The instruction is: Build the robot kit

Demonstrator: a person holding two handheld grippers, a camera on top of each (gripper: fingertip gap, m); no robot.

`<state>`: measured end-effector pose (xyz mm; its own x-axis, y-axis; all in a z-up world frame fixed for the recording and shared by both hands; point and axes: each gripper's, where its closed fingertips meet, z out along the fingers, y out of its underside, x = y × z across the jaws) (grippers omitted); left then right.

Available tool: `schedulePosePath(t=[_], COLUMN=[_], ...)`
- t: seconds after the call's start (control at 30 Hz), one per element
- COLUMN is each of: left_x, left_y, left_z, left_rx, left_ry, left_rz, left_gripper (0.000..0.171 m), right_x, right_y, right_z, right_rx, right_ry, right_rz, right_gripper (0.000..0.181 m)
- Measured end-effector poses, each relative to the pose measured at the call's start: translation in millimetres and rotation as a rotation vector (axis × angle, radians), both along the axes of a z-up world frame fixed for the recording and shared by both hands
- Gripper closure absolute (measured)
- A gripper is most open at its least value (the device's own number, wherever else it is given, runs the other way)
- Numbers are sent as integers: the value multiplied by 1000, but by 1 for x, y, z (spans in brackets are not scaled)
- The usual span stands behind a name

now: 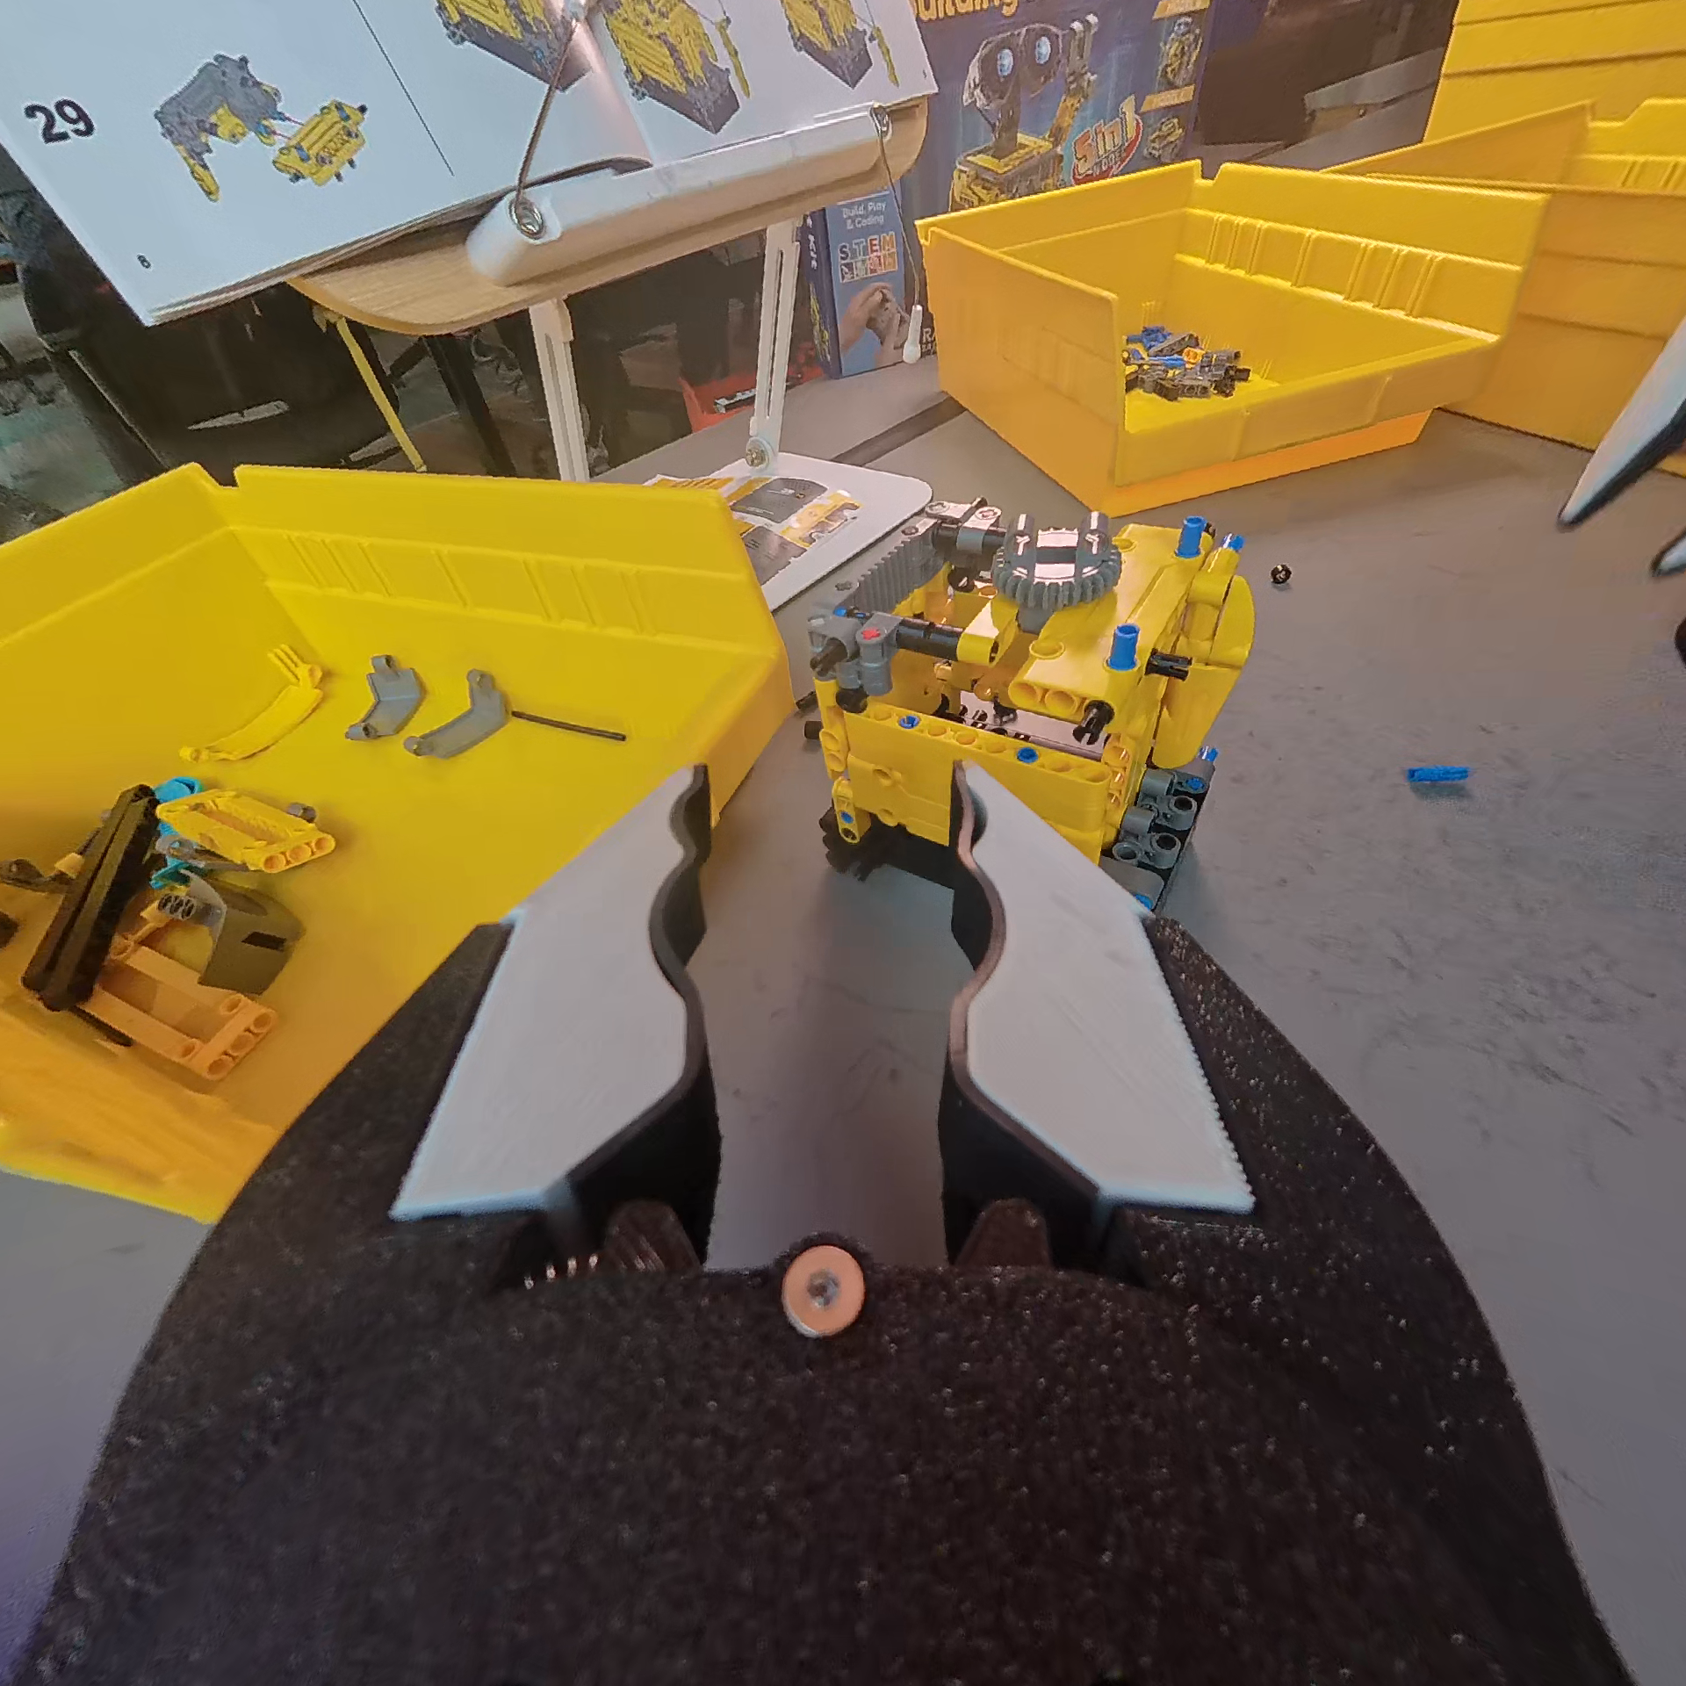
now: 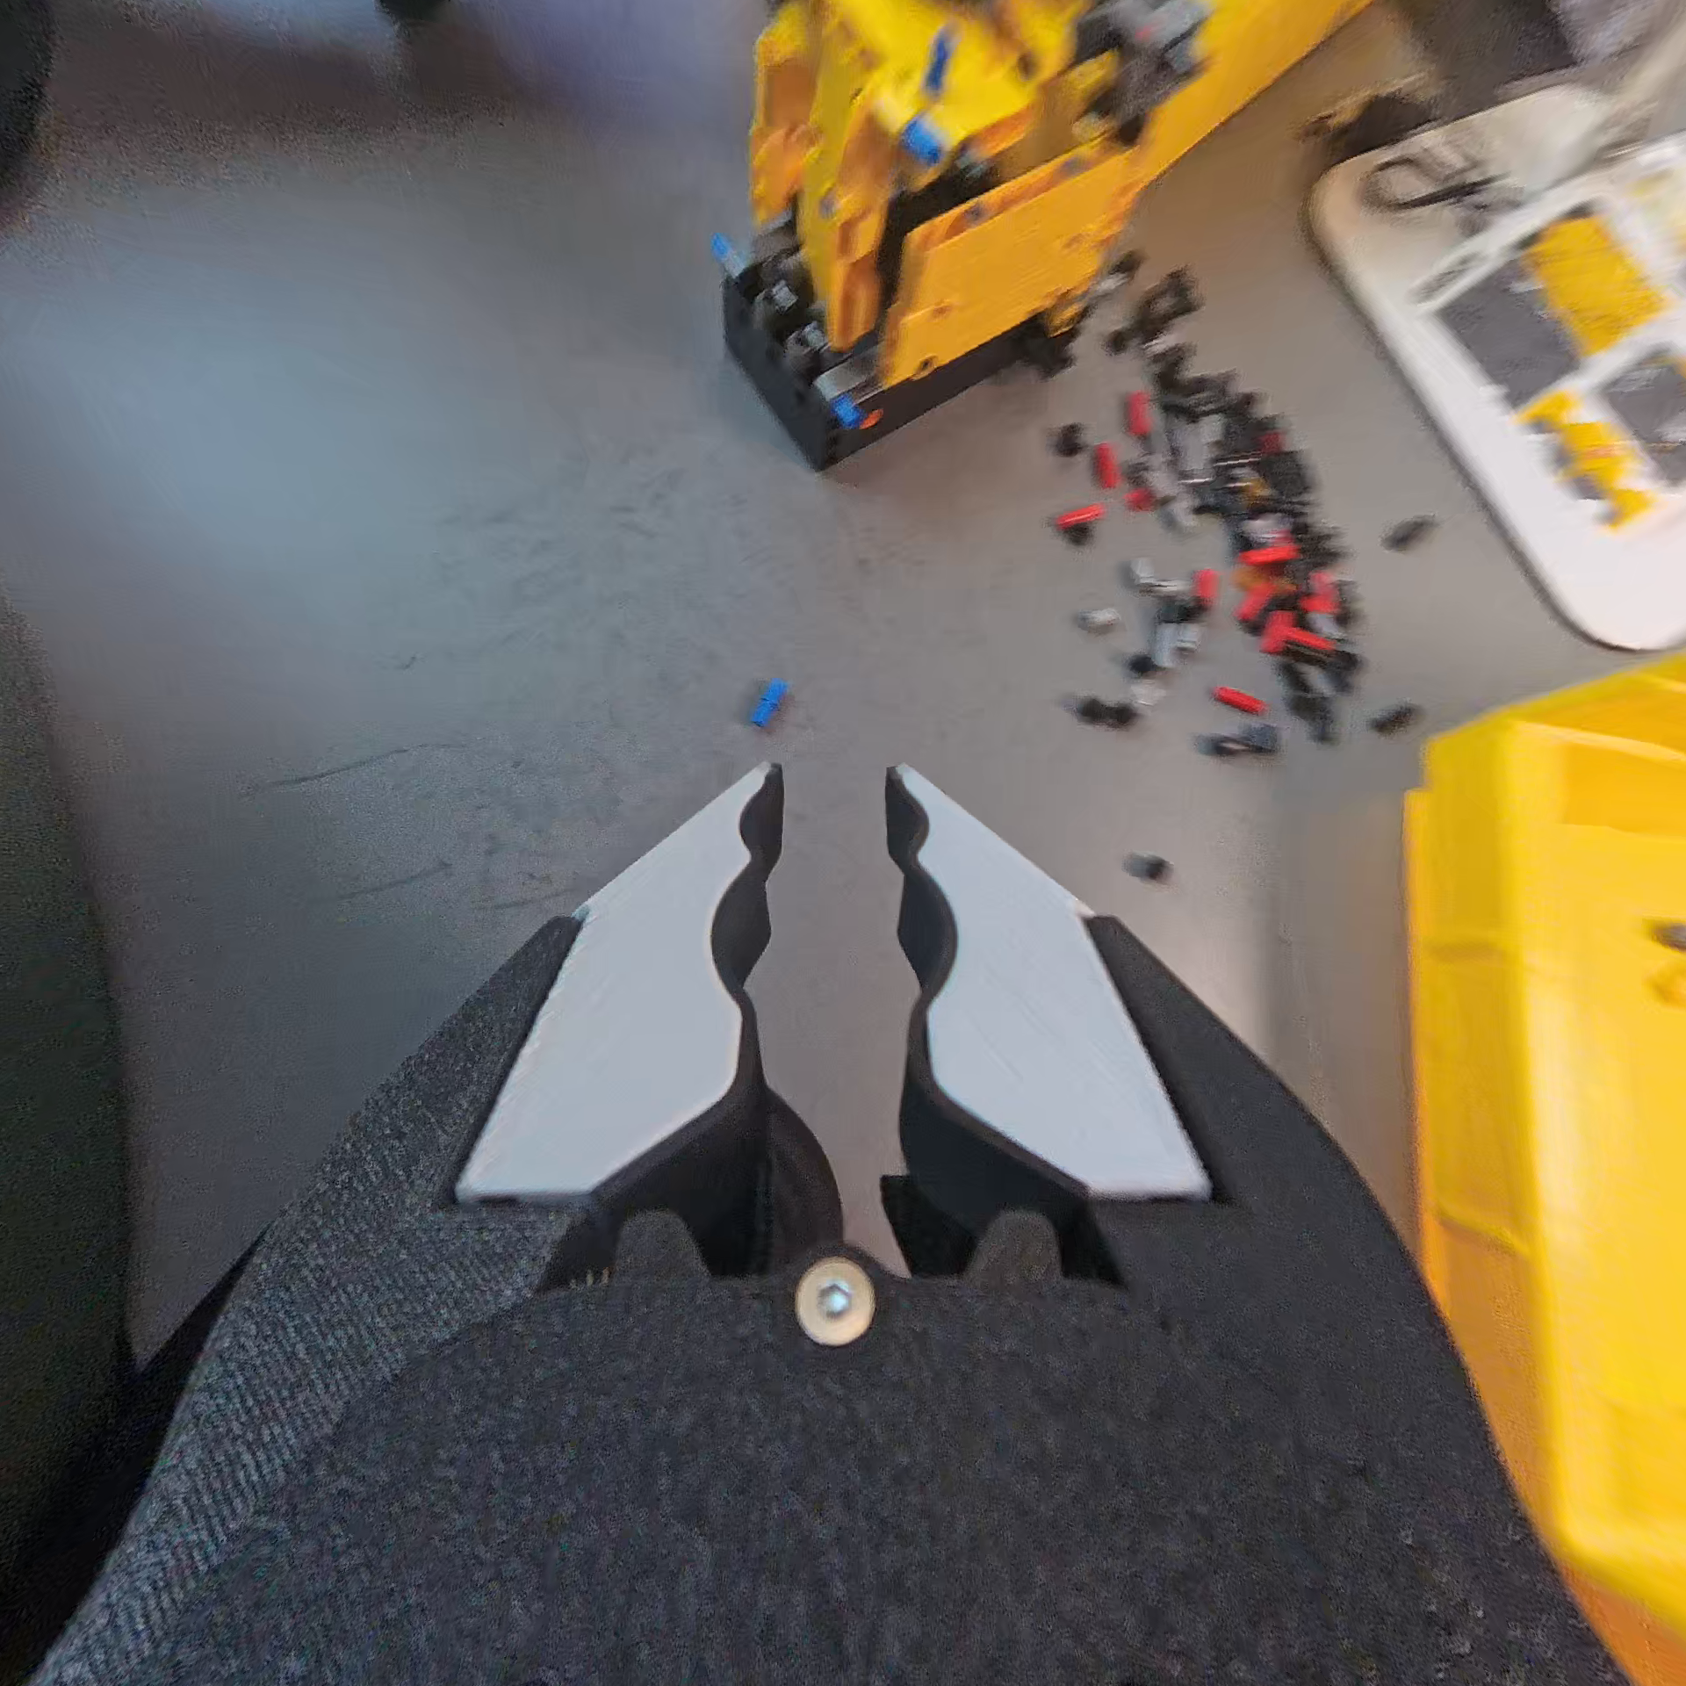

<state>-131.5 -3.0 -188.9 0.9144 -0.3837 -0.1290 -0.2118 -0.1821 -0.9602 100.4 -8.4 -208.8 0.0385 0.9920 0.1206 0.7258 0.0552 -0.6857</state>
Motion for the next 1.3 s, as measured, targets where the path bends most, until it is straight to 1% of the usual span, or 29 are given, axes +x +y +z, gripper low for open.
schedulePosePath(t=[0.07, 0.1, 0.13, 0.17, 0.23, 0.3, 0.37, 0.4, 0.47, 0.53, 0.6, 0.8, 0.93, 1.03, 1.13, 1.2, 1.23, 1.27, 1.3], left_x=[-1, -1, -2, -1, 0, 2, 3, 4, 3, 3, 2, 2, -1, -4, -5, -5, -5, -5, -5], left_y=[-1, -1, 0, 0, 0, 0, 0, 0, -1, -1, -1, -1, -3, -4, -4, -5, -6, -6, -6], left_z=[1, 2, 3, 4, 4, 4, 4, 3, 3, 2, 1, 0, 1, 1, 2, 4, 5, 6, 6], left_rx=[4, 6, 6, 5, 4, 4, 4, 3, 0, -1, -3, -10, -5, -5, -5, 1, 4, 7, 10], left_ry=[-4, -10, -18, -28, -42, -42, -33, -30, -28, -28, -32, -28, -28, -32, -37, -42, -43, -41, -40], left_rz=[2, 3, 2, 1, -4, -8, -9, -10, -10, -7, -9, -15, -13, -10, -11, -15, -16, -16, -16], left_gripper=[120, 120, 120, 120, 120, 120, 120, 120, 120, 120, 120, 120, 120, 120, 120, 120, 121, 121, 121], right_x=[52, 87, 126, 165, 231, 272, 295, 299, 303, 301, 303, 301, 302, 304, 305, 308, 305, 295, 279], right_y=[32, 51, 68, 82, 98, 100, 99, 98, 99, 103, 104, 102, 101, 101, 102, 109, 114, 119, 123], right_z=[56, 75, 84, 82, 57, 20, -15, -27, -41, -41, -43, -52, -59, -61, -60, -53, -41, -21, 4], right_rx=[45, 63, 70, 58, -16, -118, -174, -196, -228, -254, -250, -302, -316, -307, -303, -239, -207, -169, -120], right_ry=[106, 118, 94, 36, -92, -187, -274, -290, -292, -255, -283, -387, -446, -462, -449, -433, -391, -317, -224], right_rz=[-162, -261, -358, -453, -610, -721, -784, -803, -838, -858, -857, -819, -806, -814, -820, -822, -824, -815, -785], right_gripper=[160, 160, 160, 160, 157, 156, 152, 152, 153, 157, 160, 160, 167, 174, 178, 178, 178, 178, 178])
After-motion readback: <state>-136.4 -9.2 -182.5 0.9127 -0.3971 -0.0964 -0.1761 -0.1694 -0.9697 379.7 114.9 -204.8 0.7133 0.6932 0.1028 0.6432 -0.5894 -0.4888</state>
